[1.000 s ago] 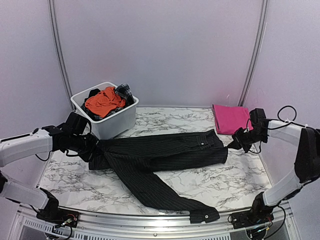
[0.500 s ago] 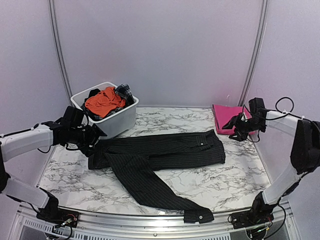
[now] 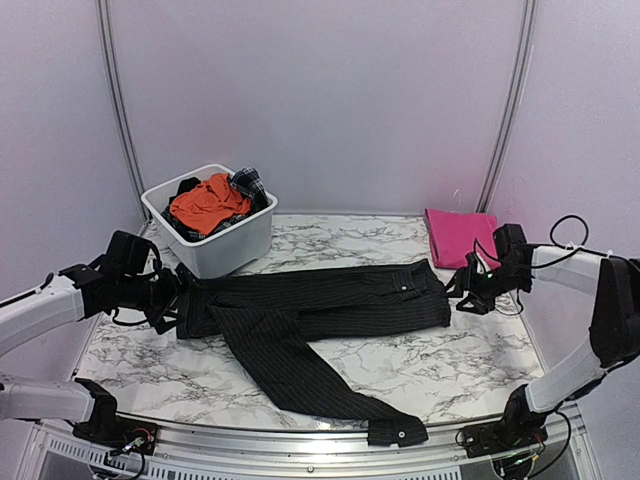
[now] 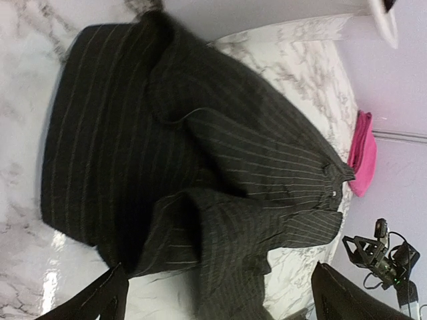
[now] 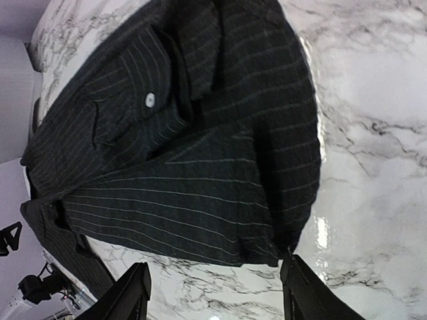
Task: Fold and stack the mixed laundry pile
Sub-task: Fold the 1/3-folded shirt at the center of the board.
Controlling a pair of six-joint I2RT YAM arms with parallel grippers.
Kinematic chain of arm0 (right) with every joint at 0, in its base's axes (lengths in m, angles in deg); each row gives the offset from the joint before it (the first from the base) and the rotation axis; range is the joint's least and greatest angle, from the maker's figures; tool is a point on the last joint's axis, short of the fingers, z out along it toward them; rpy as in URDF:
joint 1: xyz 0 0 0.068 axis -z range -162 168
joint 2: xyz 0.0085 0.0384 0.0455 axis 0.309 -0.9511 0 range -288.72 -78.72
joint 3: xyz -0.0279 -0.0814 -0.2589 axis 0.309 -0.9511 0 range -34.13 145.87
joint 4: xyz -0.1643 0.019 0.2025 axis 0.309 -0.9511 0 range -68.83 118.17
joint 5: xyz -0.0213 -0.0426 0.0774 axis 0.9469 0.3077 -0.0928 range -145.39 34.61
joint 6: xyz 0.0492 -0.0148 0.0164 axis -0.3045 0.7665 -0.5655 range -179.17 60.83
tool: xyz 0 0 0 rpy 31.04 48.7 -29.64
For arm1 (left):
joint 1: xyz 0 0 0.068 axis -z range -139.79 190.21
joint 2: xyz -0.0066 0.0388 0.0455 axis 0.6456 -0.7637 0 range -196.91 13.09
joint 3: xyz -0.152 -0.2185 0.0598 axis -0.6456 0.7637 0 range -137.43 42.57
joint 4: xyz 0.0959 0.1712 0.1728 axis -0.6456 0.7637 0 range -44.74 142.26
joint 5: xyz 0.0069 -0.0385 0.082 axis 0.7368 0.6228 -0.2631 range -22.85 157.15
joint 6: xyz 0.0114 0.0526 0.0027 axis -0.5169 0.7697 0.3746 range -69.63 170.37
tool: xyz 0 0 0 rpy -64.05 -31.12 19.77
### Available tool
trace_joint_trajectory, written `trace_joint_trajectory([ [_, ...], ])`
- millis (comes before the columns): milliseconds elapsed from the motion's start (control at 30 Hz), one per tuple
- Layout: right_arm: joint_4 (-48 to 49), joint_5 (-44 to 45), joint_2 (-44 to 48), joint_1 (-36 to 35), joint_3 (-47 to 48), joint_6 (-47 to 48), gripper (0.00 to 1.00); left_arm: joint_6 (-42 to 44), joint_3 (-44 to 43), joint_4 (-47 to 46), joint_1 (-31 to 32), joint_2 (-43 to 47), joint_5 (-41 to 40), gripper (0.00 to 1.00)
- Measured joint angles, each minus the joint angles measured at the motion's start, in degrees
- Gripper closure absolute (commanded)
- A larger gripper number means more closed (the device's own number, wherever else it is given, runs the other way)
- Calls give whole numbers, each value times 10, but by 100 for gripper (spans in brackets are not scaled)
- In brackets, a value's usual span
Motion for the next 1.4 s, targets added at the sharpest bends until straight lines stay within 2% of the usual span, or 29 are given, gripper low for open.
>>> trace_joint_trajectory([
  [133,1,20,-6,0,-45,0,45,-10,41,27,0,6,-2,17],
  [433,31,38,-52,4,-60,-7,51,-52,57,39,0,-27,-16,28],
  [533,47,34,-62,4,-60,-14,56,-65,57,39,0,-45,-20,30],
  [633,61,26,-68,4,-60,-21,66,-76,58,37,0,-49,-24,32],
  [767,74,16,-73,5,-61,-28,86,-90,62,33,0,-53,-28,54],
  [833,76,12,-73,7,-61,-30,97,-93,66,30,-1,-63,-33,67],
  [867,76,12,-73,9,-61,-30,100,-94,67,29,-2,-69,-34,77],
  [1033,51,27,-73,21,-52,-19,100,-81,67,23,-10,-107,-35,100],
  [1233,-9,70,-56,23,-5,13,100,-55,54,54,-33,-110,-43,100],
  [1367,-29,74,-37,23,-7,28,100,-38,53,82,-54,-97,-52,100],
  [1400,-30,72,-37,23,-12,31,89,-34,53,88,-57,-94,-54,100],
])
